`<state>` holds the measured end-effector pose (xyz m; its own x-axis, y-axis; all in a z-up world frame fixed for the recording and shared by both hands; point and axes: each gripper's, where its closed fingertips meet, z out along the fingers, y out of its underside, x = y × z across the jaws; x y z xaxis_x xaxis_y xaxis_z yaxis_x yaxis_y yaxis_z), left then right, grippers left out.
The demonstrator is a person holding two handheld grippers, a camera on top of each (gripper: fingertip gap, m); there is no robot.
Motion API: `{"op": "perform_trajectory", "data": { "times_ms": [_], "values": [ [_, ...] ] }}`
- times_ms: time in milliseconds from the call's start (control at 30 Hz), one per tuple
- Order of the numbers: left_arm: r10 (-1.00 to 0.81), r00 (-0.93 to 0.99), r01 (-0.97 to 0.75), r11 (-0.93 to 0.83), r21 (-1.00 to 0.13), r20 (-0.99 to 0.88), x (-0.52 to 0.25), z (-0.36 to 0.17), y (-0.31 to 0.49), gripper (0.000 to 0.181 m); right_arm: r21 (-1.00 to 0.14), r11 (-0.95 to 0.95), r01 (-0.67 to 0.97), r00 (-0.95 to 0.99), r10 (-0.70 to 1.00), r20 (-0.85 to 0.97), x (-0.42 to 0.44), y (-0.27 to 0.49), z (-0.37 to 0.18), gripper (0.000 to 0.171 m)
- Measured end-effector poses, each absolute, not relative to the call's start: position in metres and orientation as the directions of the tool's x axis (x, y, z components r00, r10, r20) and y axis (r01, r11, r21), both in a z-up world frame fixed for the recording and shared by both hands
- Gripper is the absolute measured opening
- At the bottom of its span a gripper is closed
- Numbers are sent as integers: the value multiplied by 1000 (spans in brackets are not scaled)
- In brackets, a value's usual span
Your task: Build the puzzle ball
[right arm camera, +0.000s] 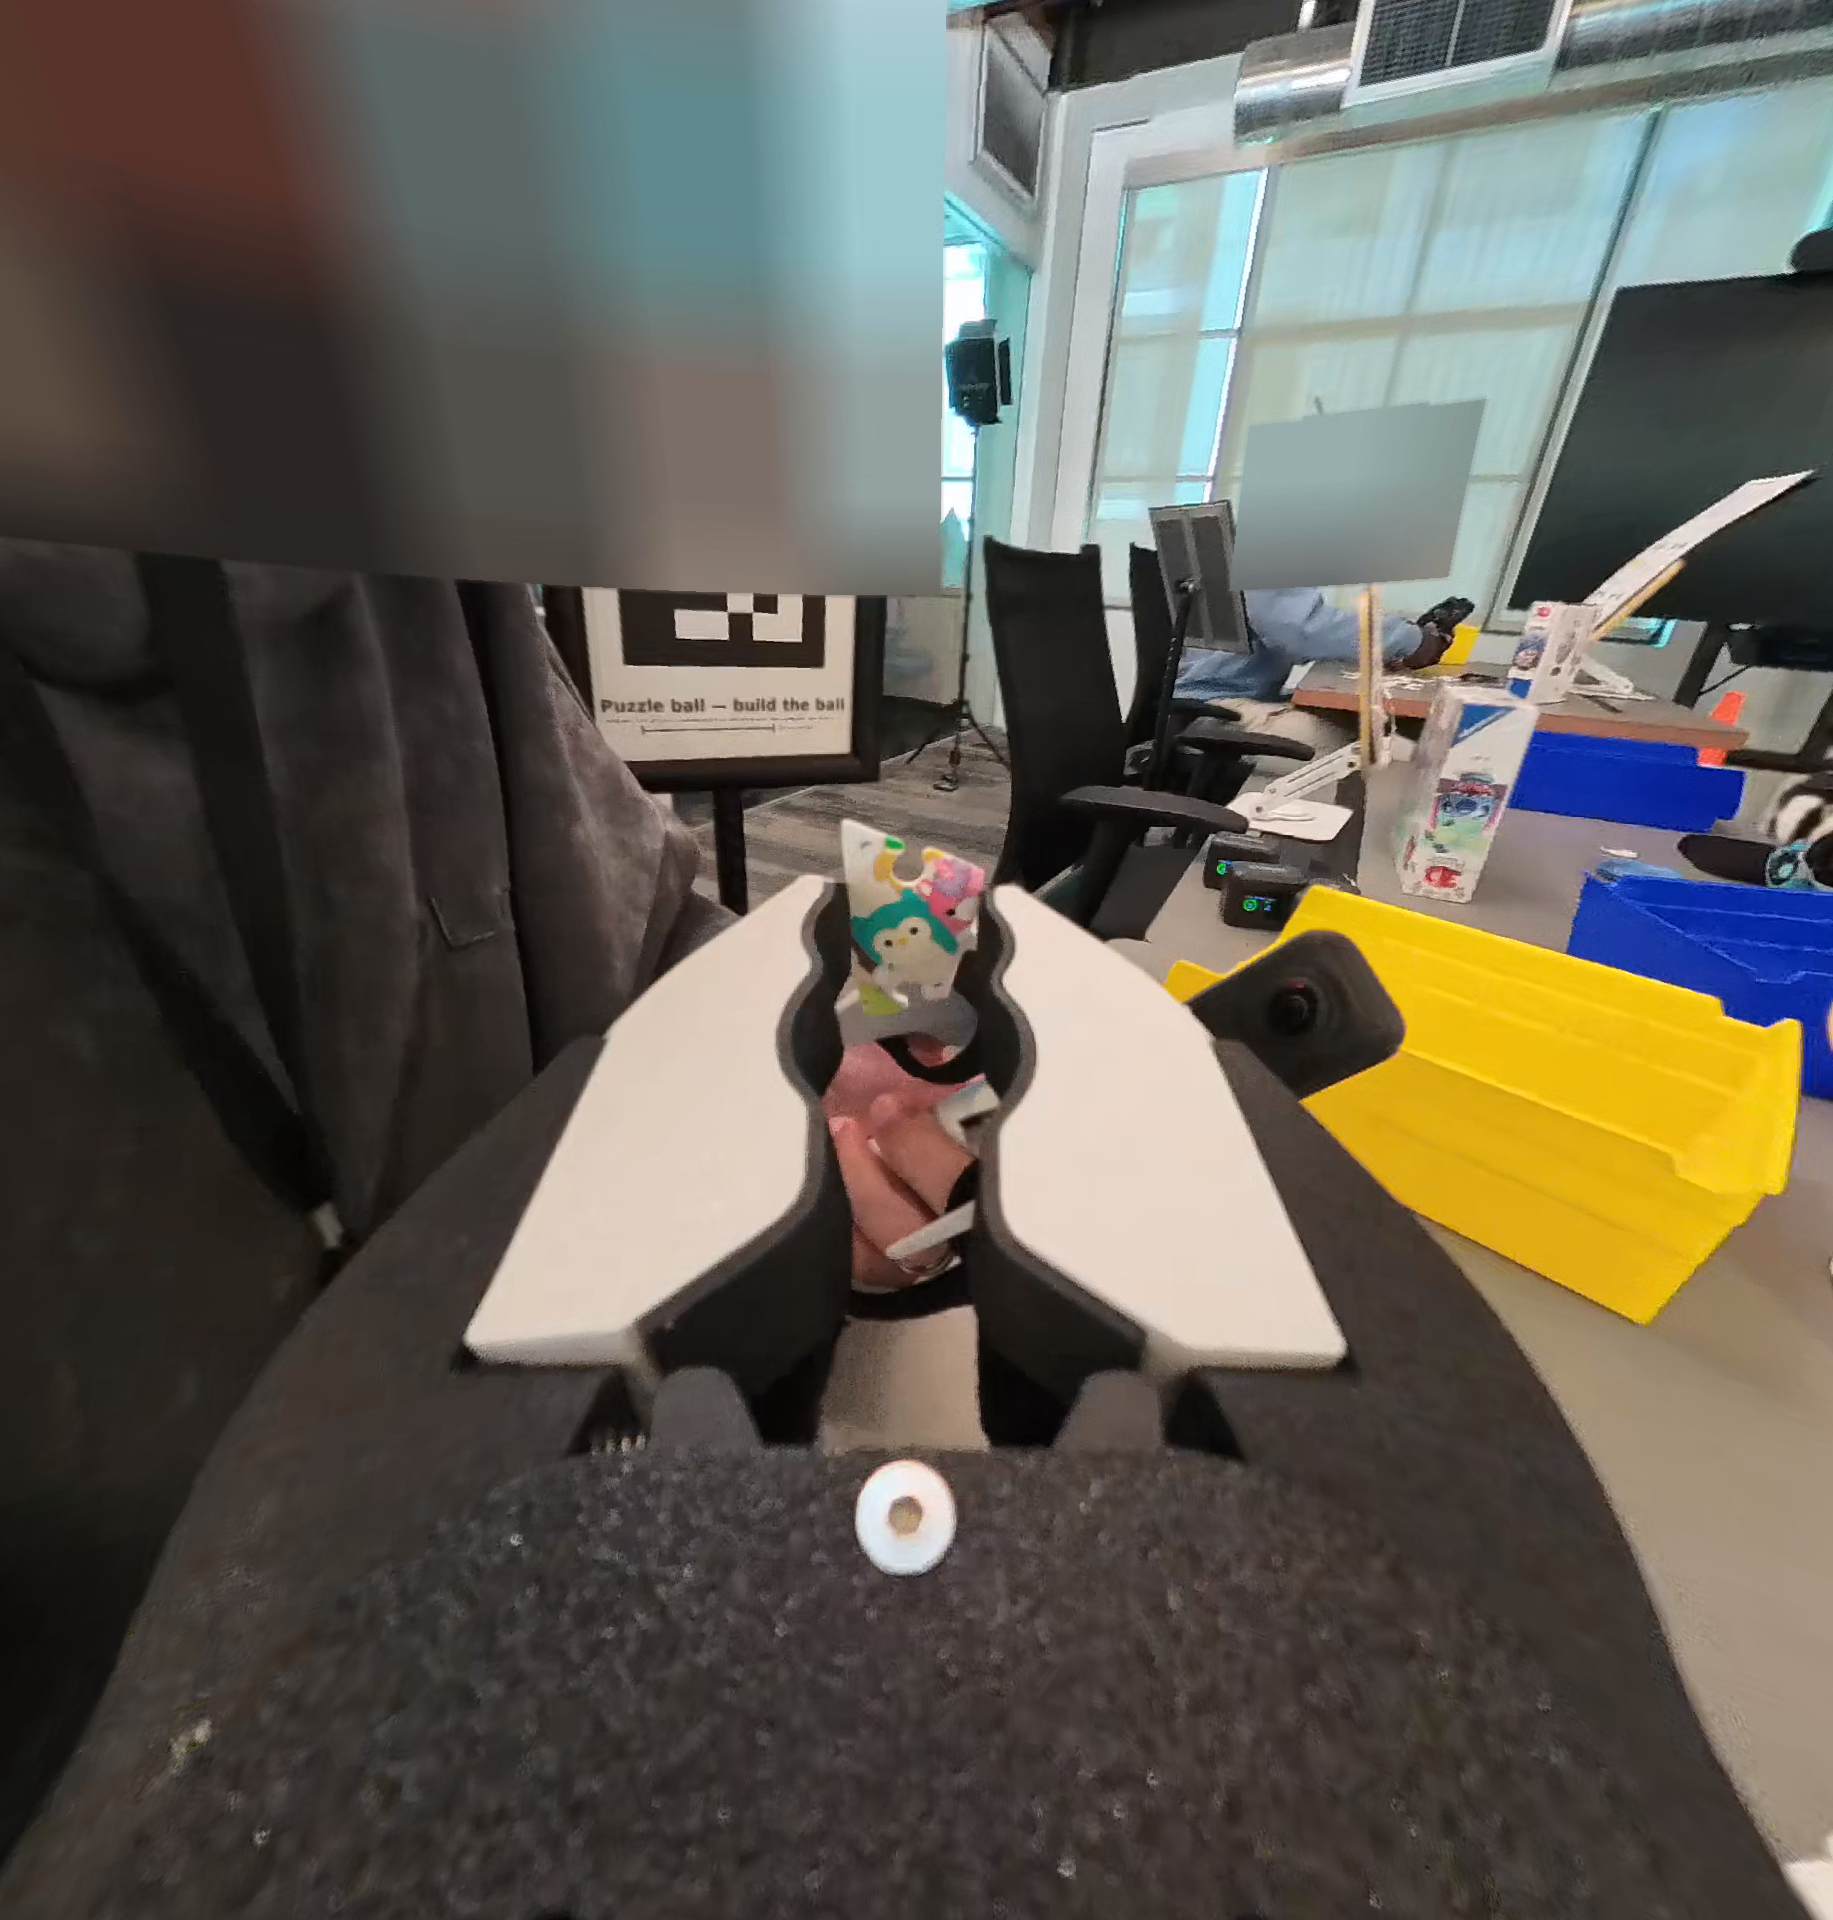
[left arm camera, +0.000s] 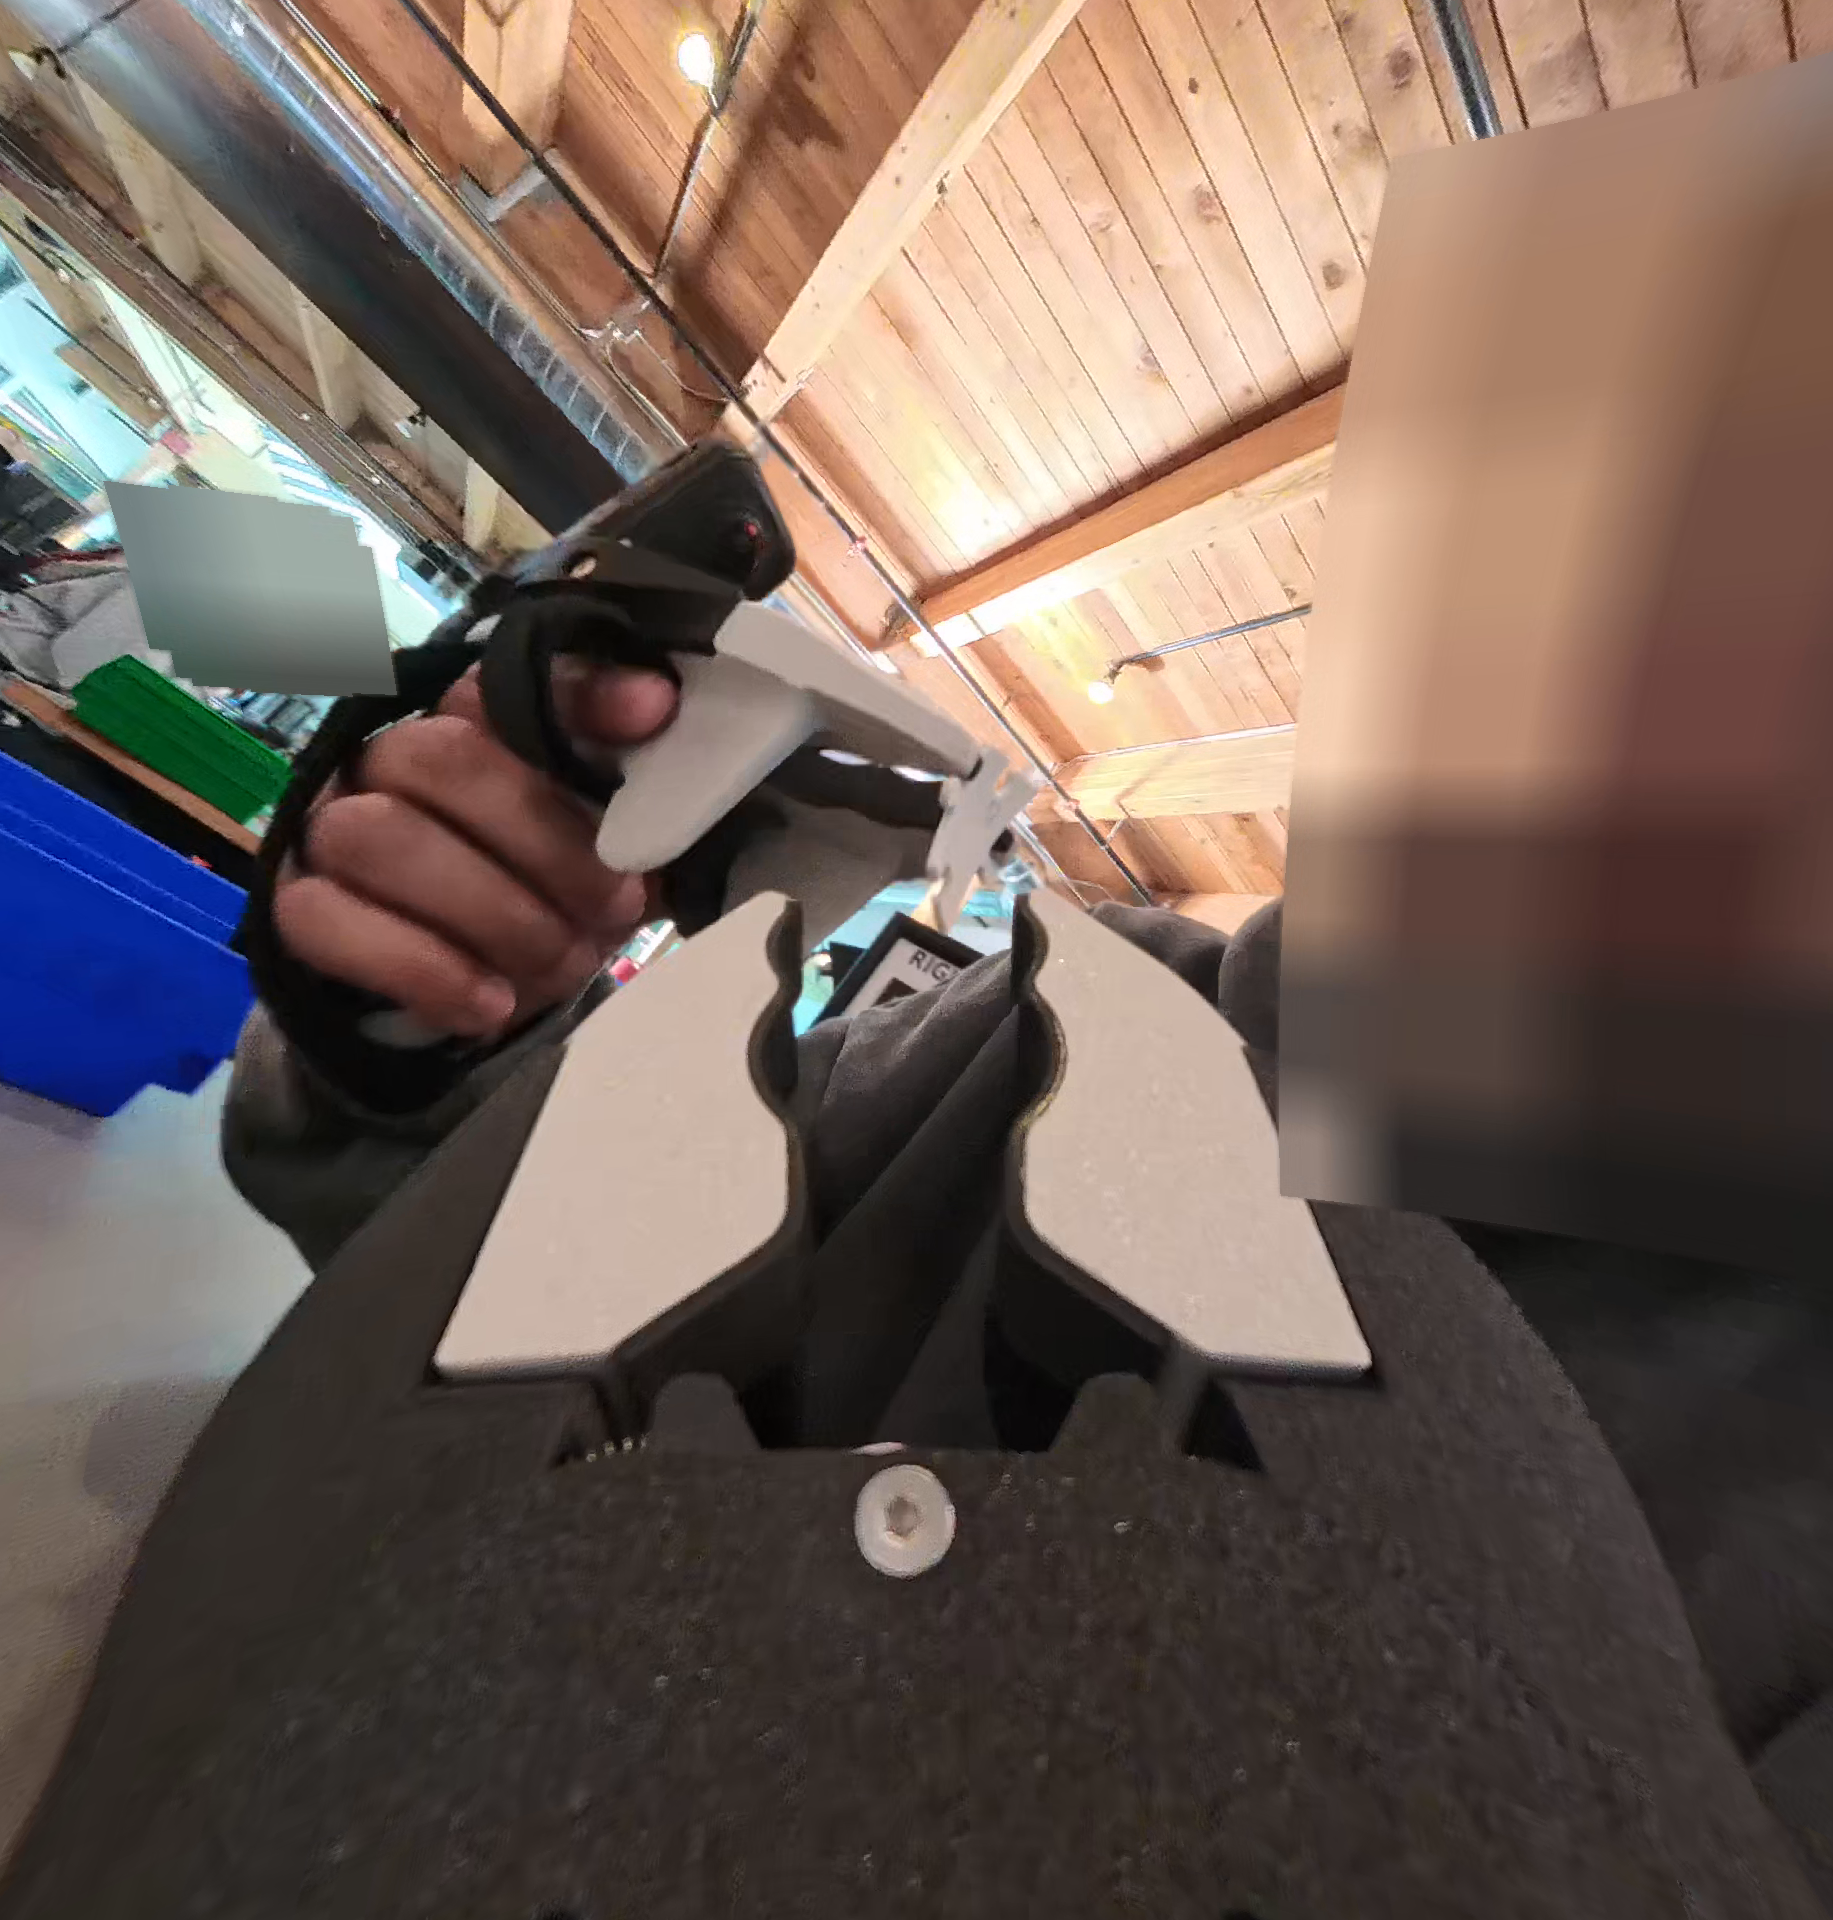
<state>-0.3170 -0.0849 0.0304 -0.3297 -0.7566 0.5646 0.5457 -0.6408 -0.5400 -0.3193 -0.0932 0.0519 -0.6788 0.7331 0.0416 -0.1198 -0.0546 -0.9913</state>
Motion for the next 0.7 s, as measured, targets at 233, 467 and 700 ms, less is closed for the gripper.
{"op": "perform_trajectory", "data": {
  "times_ms": [233, 467, 700],
  "values": [
    [-756, -288, 504, -641, -579, 587, -296, 19, -94, 3, -993, -20, -112, -585, 810, 50, -305, -95, 17, 13],
    [-723, 158, 424, -565, -707, 672, -301, -38, -57, 2, -999, -41, -20, -355, 934, -32, -294, -59, -20, 12],
    [-775, 471, 52, -453, -890, 421, -281, -73, -56, 2, -954, -89, 287, -268, 949, -169, -289, -54, -65, 14]
  ]
}}
